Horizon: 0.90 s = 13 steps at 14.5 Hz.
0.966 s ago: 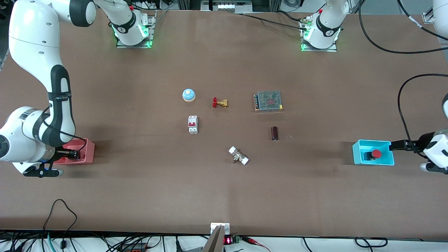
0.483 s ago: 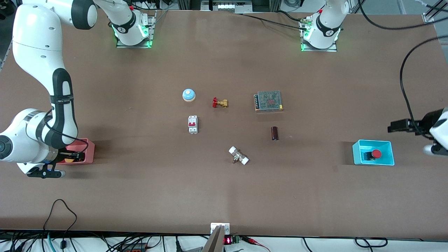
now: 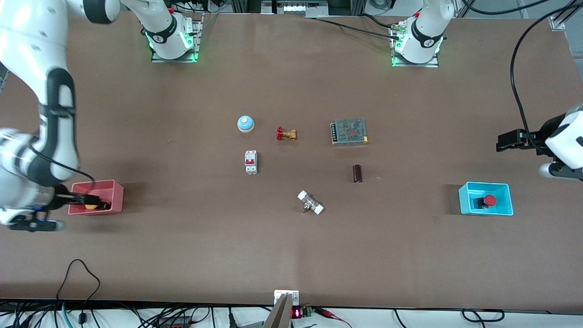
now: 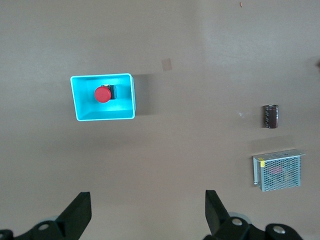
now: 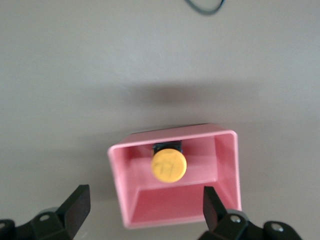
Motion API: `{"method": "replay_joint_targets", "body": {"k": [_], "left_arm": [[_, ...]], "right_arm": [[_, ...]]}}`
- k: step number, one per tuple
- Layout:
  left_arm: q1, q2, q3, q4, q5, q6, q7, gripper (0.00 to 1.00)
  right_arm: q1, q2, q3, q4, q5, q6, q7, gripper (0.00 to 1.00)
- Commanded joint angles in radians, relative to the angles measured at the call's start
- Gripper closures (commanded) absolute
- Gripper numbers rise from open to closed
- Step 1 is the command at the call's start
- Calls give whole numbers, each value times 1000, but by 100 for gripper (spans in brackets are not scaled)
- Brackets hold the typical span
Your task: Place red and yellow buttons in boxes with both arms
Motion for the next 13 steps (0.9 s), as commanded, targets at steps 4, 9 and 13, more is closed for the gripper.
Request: {"method": "replay_joint_targets", "body": {"k": [4, 9, 13], "left_arm": [[-72, -149, 113, -142, -49, 4, 0, 0], [-73, -229, 135, -204, -54, 7, -1, 0], [-75, -289, 146, -260, -54, 12, -1, 0]], "right_arm": [[37, -190, 2, -24, 9, -149, -8, 0], [70, -225, 0, 78, 5, -306, -7, 0], [93, -262, 12, 78, -61, -321, -2, 0]]}}
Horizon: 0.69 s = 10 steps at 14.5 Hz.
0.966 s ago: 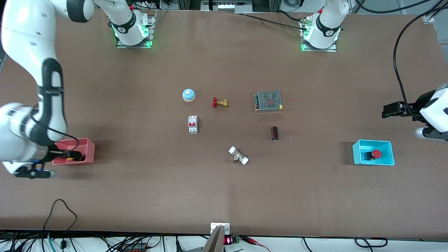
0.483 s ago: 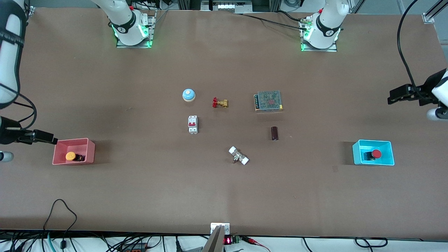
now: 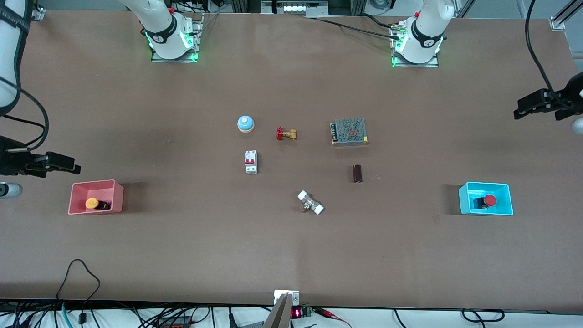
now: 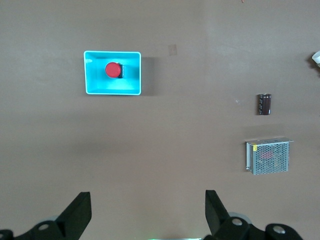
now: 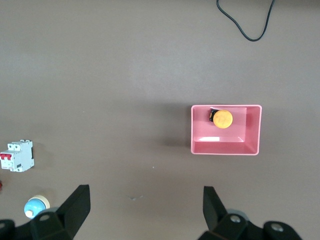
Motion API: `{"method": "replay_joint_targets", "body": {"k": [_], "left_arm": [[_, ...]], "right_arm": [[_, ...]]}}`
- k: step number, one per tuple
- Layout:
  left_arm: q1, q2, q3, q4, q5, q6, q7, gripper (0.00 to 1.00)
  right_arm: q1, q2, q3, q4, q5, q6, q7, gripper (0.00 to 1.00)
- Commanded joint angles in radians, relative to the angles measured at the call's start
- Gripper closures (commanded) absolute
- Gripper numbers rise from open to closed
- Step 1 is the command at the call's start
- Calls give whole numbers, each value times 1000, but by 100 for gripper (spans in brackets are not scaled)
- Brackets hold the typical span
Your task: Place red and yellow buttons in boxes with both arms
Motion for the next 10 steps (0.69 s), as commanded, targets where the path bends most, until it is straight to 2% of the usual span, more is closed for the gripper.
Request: {"method": "replay_joint_targets", "body": {"k": [1, 2, 5, 6, 10], "left_arm": [[-18, -74, 24, -78, -13, 18, -1, 0], [-18, -85, 30, -85, -13, 18, -1, 0], [-18, -131, 38, -119, -13, 18, -4, 0], [-18, -142, 38, -128, -11, 18, -4, 0], [-26, -176, 50, -144, -9, 18, -24, 0]], "right_arm": [[-9, -41, 34, 0, -61, -21, 8, 0], [-58, -56, 100, -3, -104, -23, 16, 0], [-228, -131, 352, -58, -264, -35, 123, 0], [-248, -154, 384, -90, -288, -35, 143, 0], [-255, -278, 380, -233, -296, -35, 228, 0]]}}
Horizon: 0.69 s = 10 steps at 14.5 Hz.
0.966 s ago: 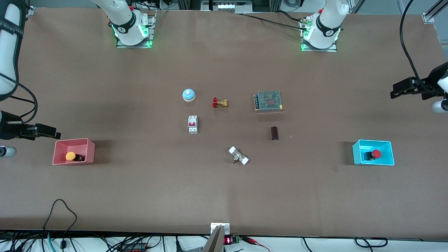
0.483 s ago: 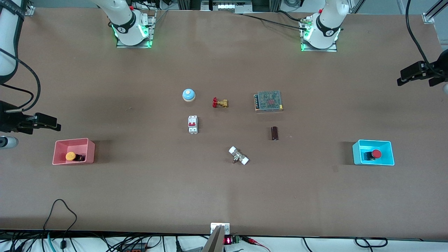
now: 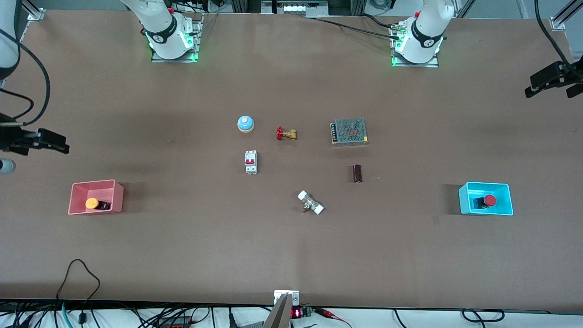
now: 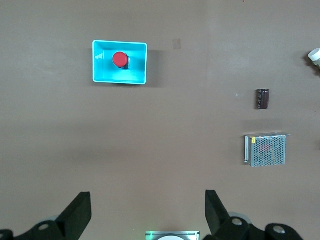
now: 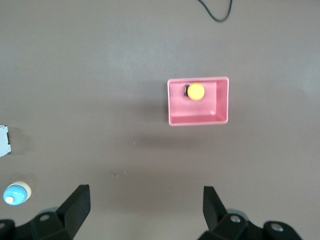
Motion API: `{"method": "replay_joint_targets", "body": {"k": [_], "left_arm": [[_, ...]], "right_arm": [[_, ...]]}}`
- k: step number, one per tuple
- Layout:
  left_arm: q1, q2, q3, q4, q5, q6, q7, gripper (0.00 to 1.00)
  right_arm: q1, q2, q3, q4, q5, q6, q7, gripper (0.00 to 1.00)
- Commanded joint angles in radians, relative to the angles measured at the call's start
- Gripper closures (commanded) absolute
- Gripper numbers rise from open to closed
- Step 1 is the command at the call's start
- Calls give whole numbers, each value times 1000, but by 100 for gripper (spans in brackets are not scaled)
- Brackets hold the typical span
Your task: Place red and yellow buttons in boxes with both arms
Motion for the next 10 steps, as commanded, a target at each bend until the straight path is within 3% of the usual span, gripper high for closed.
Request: {"method": "replay_joint_targets", "body": {"k": [1, 10], "left_arm": [[-24, -40, 18, -41, -8, 17, -27, 0], [-25, -48, 18, -40, 58, 31, -26, 0]], "right_arm": [[-22, -131, 27, -156, -20, 11, 53, 0], [-21, -191, 27, -208, -18, 7, 47, 0]]}}
